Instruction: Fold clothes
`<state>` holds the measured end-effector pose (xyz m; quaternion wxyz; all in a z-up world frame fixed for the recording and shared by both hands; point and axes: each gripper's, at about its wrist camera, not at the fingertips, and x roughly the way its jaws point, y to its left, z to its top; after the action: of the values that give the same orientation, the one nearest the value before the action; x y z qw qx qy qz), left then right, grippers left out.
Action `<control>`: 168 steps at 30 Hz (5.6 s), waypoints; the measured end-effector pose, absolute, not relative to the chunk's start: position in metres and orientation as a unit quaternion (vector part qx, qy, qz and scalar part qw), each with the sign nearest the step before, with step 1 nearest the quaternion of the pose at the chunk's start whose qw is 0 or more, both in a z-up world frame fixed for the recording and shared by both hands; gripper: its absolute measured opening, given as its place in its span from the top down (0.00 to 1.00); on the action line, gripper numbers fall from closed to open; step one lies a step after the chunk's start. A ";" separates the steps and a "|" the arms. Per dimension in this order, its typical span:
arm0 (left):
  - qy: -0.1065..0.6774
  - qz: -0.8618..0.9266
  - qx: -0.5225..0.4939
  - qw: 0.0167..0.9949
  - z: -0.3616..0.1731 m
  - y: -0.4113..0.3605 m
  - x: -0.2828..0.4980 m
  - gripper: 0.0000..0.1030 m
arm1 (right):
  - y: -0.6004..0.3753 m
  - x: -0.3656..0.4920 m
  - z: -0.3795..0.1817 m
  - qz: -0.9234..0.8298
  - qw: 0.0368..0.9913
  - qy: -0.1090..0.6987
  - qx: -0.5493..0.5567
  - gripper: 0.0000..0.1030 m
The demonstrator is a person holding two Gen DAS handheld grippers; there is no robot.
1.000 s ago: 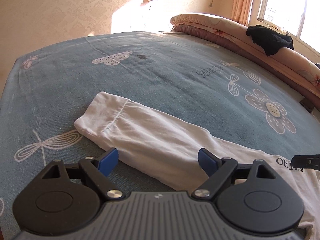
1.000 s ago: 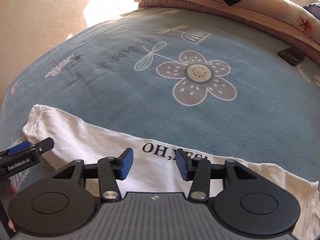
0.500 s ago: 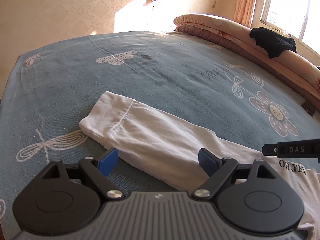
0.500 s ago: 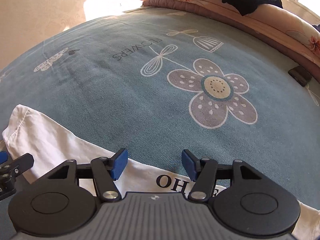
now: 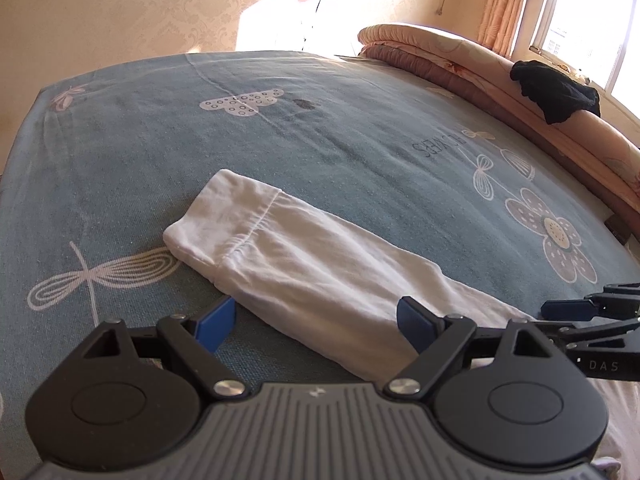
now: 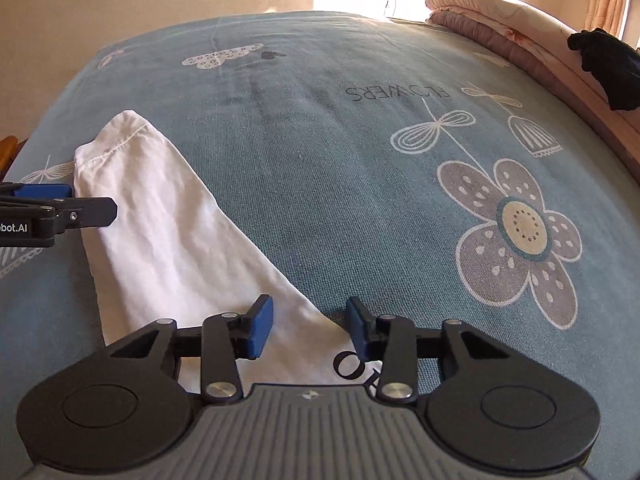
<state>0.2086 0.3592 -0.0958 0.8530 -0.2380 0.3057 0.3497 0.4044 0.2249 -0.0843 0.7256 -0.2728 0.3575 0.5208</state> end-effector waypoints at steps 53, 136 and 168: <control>0.283 0.404 -0.259 0.830 -0.093 0.378 0.191 0.15 | 0.211 0.283 -0.075 0.588 0.690 0.296 -0.301 0.96; 0.179 0.533 -0.337 0.755 -0.078 0.425 0.113 0.14 | 0.318 0.235 -0.071 0.633 0.708 0.195 -0.245 0.79; 0.292 0.366 -0.190 0.863 -0.087 0.360 0.201 0.13 | 0.120 0.418 -0.048 0.341 0.863 0.360 -0.096 0.42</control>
<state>0.2011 0.3597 -0.0871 0.8630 -0.1897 0.2917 0.3663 0.4184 0.1200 -0.0481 0.8631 -0.0959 0.3599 0.3410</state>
